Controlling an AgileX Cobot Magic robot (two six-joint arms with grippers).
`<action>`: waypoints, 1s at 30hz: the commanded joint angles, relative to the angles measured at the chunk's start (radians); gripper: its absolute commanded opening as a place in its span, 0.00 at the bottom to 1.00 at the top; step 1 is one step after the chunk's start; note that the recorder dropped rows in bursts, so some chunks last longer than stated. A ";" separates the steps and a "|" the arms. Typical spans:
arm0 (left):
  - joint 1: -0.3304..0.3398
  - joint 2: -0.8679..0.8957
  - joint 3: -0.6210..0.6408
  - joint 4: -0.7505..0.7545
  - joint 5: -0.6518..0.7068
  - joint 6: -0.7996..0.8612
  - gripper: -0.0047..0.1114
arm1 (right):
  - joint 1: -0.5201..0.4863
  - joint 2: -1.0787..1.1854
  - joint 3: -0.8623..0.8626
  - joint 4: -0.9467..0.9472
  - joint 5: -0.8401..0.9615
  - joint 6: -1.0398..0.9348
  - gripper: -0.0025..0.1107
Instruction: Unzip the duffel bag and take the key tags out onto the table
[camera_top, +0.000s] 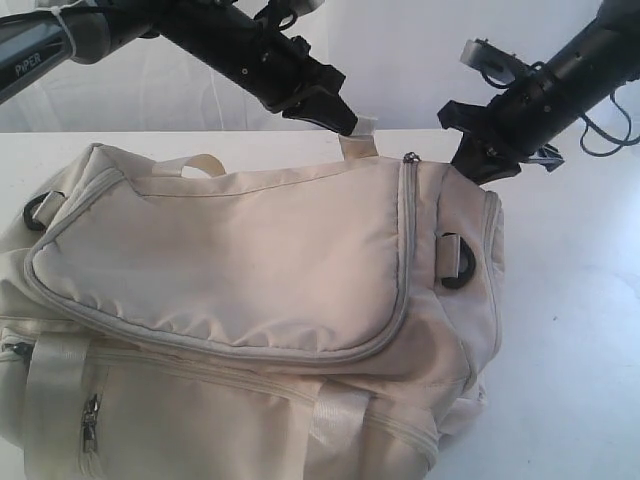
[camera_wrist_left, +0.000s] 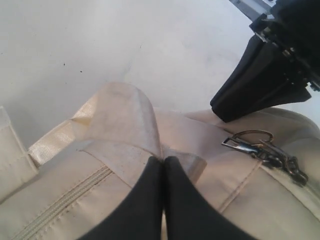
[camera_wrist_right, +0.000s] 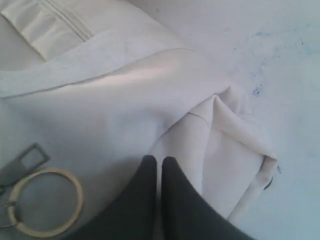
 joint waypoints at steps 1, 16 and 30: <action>0.002 -0.007 0.002 -0.011 0.012 -0.005 0.04 | 0.000 -0.062 -0.003 0.032 0.006 -0.021 0.04; 0.002 -0.007 0.002 -0.011 0.003 -0.005 0.04 | 0.043 -0.097 0.083 0.072 0.006 -0.096 0.02; 0.002 -0.007 0.002 -0.011 -0.002 -0.005 0.04 | 0.075 -0.199 0.087 0.186 0.006 -0.150 0.02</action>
